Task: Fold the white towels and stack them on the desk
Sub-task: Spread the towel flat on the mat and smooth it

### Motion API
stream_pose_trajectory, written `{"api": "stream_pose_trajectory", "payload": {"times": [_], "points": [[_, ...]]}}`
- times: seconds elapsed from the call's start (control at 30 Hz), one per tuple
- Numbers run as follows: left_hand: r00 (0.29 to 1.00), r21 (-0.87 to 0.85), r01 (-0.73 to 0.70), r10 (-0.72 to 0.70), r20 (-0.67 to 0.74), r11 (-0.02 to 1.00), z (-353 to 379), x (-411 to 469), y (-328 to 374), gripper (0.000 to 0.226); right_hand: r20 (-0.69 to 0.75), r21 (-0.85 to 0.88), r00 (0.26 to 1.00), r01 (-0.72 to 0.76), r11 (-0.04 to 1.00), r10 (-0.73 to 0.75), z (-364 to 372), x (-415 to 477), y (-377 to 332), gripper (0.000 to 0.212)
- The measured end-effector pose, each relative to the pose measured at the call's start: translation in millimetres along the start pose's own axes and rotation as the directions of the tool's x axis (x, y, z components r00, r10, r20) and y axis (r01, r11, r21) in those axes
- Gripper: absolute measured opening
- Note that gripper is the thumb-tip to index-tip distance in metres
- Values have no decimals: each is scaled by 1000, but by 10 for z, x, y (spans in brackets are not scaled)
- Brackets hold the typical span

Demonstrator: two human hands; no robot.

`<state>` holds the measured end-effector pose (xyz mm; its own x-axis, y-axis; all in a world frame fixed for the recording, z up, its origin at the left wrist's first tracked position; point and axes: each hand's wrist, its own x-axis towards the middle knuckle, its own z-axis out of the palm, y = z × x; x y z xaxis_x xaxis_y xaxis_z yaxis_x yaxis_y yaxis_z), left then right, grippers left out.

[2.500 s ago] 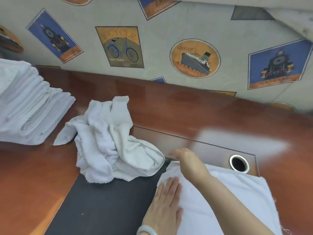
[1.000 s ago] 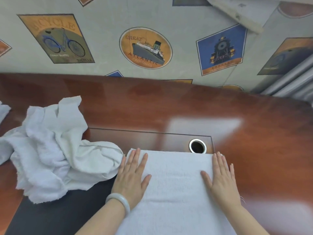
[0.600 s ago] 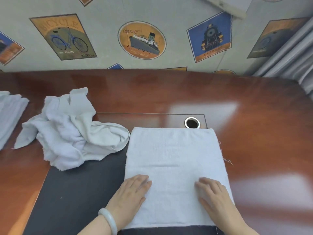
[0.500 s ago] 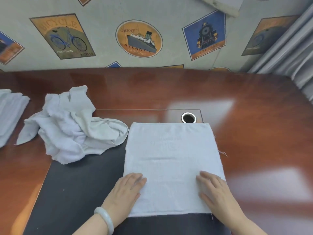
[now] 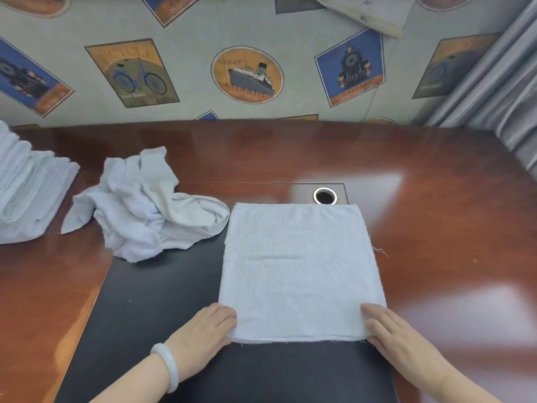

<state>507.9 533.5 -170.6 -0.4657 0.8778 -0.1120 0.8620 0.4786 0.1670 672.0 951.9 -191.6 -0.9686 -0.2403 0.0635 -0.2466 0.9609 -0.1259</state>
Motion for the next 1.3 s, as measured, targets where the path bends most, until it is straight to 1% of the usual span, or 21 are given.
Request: {"api": "stream_pose_trajectory", "payload": {"times": [0.03,0.1,0.17,0.27,0.3,0.37,0.43,0.47,0.53,0.6,0.67,0.7,0.73,0.77,0.83,0.87,0.9,1.0,1.1,1.23,1.3], "points": [[1000,19,-8,8,-19,1000,-3,34,0,9,-2,-33,1000,28,999,-28,-11,14,18,19],[999,41,-17,19,-37,999,13,81,-4,24,11,-108,998,68,992,-67,-42,54,20,21],[1000,69,-13,14,-22,998,40,108,-14,34,68,-187,995,82,979,-70,-71,120,6,38],[999,115,-35,33,15,993,-3,91,18,19,170,-206,985,53,977,-18,-140,203,-30,52],[998,138,-56,53,24,989,-2,69,17,13,183,-198,983,51,979,-15,-137,213,-15,52],[991,156,-87,70,112,984,6,57,-2,19,271,-132,961,-21,991,56,-190,250,-1,45],[973,121,-17,-11,229,993,-151,163,29,28,349,-10,933,-89,996,86,-321,341,7,35],[954,38,63,-72,291,997,-328,234,76,28,408,63,909,-120,991,84,-431,402,11,29],[894,-156,100,-20,448,983,-622,386,43,16,590,182,805,-215,960,68,-677,537,114,9],[773,-276,129,78,629,952,-838,548,-137,8,768,281,641,-357,891,14,-878,714,248,6],[668,-438,450,32,743,778,-986,689,-366,6,867,298,497,-512,806,-4,-994,937,425,7],[694,-519,528,10,720,672,-1027,764,-458,4,865,330,501,-576,748,5,-1013,1041,492,5],[739,-608,589,-51,671,533,-1017,834,-556,4,838,391,544,-652,650,40,-1012,1130,549,5],[771,-693,626,-151,619,358,-974,906,-637,7,805,444,582,-720,533,116,-1012,1198,587,6],[754,-787,609,-374,540,93,-835,1040,-719,7,730,541,624,-777,322,278,-914,1258,661,12],[720,-795,605,-463,517,54,-746,1092,-733,7,710,567,619,-785,249,335,-847,1268,679,13],[683,-781,621,-538,494,72,-647,1135,-733,10,693,572,609,-791,220,386,-773,1267,679,15],[629,-718,668,-664,404,196,-483,1174,-672,2,562,534,608,-784,315,561,-572,1207,626,6],[614,-744,650,-684,394,154,-549,1127,-605,6,496,569,611,-765,301,617,-588,1148,532,12],[638,-830,554,-675,370,68,-732,1120,-589,5,550,621,607,-756,205,574,-813,1169,536,11],[620,-836,544,-706,342,72,-748,1188,-687,5,517,621,612,-749,230,598,-833,1256,619,10]]}}
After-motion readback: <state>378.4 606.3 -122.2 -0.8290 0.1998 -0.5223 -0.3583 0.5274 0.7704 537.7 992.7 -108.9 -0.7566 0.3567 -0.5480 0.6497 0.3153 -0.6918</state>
